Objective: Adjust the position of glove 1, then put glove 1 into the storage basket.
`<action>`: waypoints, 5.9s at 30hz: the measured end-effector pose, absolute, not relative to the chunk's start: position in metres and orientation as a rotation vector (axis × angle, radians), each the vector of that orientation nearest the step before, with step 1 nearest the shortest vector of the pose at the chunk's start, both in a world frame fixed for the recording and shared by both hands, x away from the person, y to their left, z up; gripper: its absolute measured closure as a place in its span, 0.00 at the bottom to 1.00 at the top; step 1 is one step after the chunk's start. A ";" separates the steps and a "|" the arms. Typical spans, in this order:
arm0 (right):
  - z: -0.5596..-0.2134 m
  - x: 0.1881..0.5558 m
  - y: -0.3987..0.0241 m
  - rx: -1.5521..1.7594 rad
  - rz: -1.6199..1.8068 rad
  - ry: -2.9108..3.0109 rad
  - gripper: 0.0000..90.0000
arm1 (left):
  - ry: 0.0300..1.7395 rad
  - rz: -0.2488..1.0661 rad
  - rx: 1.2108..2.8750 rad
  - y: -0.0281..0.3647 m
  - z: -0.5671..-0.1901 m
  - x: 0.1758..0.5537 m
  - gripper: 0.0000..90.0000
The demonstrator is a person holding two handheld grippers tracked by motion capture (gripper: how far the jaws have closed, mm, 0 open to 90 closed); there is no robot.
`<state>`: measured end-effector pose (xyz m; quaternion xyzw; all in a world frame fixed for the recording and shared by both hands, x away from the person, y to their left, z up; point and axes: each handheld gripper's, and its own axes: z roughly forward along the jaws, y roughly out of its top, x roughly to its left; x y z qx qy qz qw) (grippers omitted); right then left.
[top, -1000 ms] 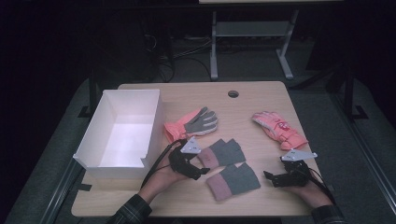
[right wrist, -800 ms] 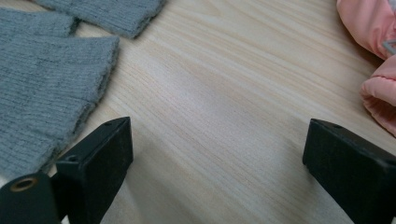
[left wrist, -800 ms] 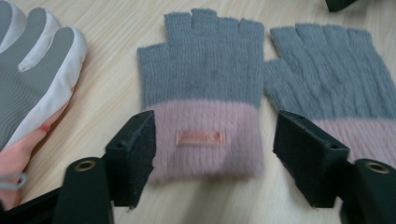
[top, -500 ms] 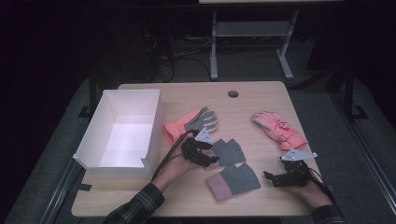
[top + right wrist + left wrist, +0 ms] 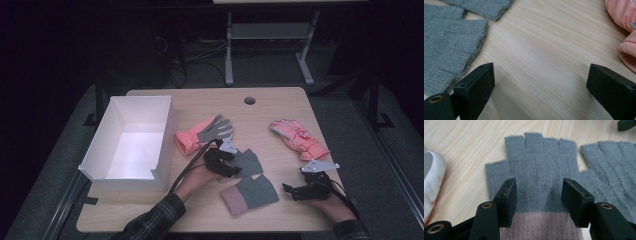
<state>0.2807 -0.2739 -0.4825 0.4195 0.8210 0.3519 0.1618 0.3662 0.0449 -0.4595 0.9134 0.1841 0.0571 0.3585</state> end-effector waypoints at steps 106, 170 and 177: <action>-0.483 0.281 -0.274 1.192 1.008 2.348 0.08 | 0.543 -0.040 2.347 0.020 -0.440 0.291 0.82; -0.483 0.281 -0.275 1.189 1.008 2.350 0.08 | 0.508 -0.299 2.377 0.022 -0.455 0.316 0.76; -0.483 0.281 -0.275 1.189 1.011 2.349 0.08 | 0.506 -0.294 2.360 0.027 -0.444 0.318 0.77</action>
